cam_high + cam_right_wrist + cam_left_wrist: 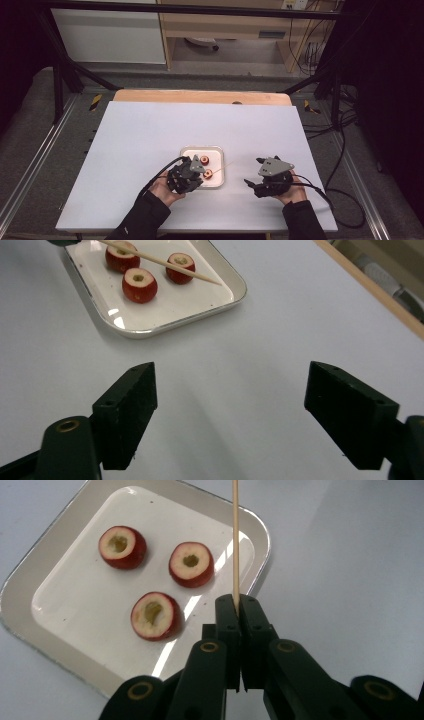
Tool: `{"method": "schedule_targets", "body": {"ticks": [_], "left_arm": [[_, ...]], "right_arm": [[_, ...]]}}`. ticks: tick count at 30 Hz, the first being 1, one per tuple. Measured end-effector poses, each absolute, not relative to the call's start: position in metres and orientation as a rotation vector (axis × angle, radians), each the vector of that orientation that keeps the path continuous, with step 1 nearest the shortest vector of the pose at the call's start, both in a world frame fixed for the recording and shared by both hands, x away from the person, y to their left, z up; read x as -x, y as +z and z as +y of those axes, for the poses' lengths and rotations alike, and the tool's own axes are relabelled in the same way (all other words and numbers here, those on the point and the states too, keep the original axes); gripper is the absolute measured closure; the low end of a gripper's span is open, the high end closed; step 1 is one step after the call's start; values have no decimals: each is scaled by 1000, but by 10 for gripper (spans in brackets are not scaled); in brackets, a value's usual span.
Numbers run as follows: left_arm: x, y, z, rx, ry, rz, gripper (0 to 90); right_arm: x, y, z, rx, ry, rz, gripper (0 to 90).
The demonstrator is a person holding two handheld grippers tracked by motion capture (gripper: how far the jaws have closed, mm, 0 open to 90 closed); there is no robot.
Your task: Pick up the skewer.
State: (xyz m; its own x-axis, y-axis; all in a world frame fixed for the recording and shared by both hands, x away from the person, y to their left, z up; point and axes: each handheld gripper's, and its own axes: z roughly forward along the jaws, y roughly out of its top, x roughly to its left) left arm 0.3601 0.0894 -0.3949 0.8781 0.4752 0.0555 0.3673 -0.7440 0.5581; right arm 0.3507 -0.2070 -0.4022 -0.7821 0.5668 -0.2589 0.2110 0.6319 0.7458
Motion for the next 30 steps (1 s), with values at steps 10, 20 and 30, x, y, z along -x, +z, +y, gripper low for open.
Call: {"method": "schedule_targets", "body": {"ticks": [10, 20, 30], "left_arm": [[-355, -395, 118, -2395, 314, 695, 883], [-347, -397, 145, -2304, 358, 742, 883], [-344, -403, 168, -2237, 363, 802, 883]], "right_arm": [[-359, -400, -203, -826, 1057, 2394, 118], [-370, -394, -172, -902, 1072, 2455, 80], [-379, -392, -148, -942, 1069, 2483, 61]]}}
